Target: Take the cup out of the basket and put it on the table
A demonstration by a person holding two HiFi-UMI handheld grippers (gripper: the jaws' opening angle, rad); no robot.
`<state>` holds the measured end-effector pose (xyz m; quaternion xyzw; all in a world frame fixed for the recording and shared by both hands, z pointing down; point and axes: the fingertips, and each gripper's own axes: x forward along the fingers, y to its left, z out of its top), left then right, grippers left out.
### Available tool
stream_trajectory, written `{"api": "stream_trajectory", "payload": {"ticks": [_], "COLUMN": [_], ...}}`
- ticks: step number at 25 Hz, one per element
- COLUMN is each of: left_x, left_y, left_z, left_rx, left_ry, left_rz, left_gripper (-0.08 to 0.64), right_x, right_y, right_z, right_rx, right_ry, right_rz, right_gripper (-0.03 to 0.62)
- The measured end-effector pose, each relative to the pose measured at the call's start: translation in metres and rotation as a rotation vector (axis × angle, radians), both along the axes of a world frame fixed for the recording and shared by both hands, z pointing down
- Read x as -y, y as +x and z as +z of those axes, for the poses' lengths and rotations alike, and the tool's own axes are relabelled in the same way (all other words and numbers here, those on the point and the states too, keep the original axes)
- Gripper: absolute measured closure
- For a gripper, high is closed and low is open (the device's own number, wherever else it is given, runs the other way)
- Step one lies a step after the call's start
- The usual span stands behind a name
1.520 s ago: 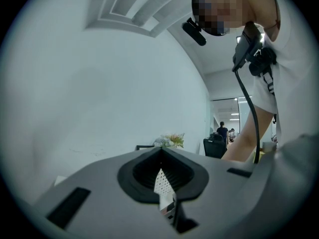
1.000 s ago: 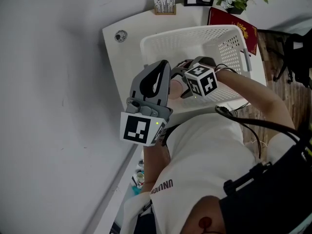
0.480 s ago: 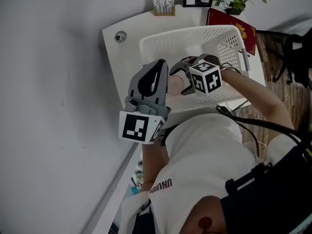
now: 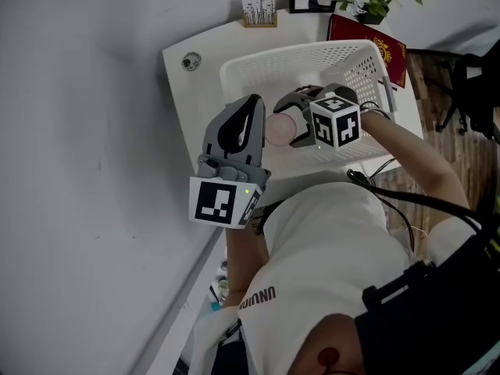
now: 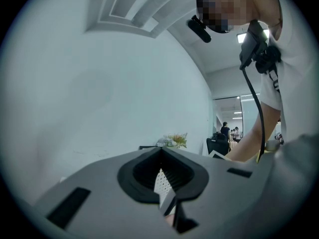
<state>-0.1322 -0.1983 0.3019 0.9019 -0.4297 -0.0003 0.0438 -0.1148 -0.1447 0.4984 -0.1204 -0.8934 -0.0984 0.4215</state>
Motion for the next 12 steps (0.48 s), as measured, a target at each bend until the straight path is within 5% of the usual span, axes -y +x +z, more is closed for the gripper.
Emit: {"api": "stream_trajectory", "payload": {"ticks": [12], "left_x": [-0.001], "left_y": [-0.001], "left_z": [-0.001], "left_rx": [0.052], "left_ry": [0.025], "left_rz": [-0.025], "left_gripper": [0.548], "right_x": [0.013], "right_y": [0.006], "right_z": [-0.027], "right_rx": [0.059], "right_ry": [0.029], "right_rz": [0.119], "right_gripper": [0.233]}}
